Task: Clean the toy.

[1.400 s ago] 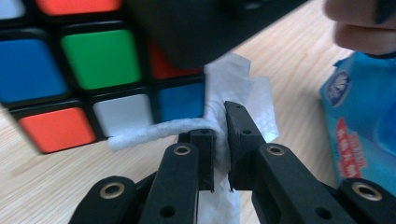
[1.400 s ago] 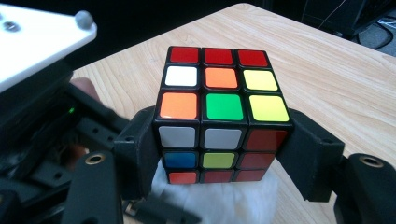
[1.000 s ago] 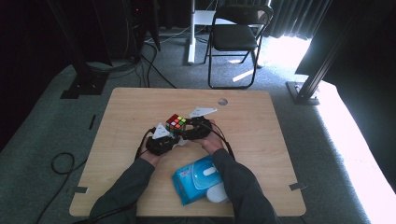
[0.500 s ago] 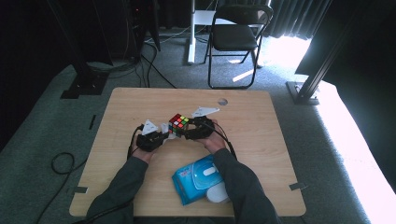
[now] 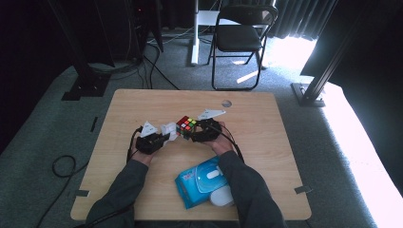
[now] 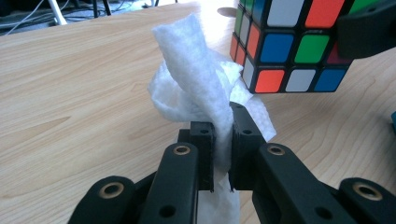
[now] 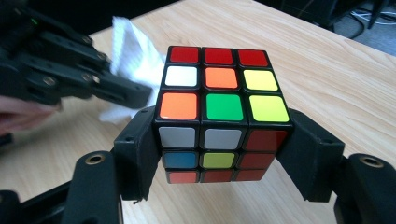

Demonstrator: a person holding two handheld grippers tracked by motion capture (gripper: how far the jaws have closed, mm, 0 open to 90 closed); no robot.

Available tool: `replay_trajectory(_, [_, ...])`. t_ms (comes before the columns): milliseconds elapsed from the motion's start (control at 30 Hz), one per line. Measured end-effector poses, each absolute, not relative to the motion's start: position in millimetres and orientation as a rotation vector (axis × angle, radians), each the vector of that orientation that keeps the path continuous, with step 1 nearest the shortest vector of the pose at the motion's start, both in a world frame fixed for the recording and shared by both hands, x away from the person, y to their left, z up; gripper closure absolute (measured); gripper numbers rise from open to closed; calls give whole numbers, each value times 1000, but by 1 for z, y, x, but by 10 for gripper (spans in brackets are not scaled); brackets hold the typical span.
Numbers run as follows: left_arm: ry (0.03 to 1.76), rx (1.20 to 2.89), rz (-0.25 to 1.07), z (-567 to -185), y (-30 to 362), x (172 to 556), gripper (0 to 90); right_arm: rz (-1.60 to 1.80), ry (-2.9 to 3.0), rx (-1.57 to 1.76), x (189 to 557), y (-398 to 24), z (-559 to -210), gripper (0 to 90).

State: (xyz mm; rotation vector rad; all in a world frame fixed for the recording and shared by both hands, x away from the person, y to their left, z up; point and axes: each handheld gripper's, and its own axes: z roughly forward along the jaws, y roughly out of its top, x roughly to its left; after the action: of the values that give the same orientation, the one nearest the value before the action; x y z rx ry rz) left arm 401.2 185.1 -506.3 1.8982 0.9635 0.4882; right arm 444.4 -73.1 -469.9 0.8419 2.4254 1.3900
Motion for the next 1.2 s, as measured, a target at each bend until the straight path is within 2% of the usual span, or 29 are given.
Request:
replay_trajectory(833, [917,1938,460,-508,167,400,826,1225,2426,914,458,-91,-486,343])
replay_trajectory(1200, [898,1959,451,-508,156,402,826,1179,2450,914,462,-85,-491,343])
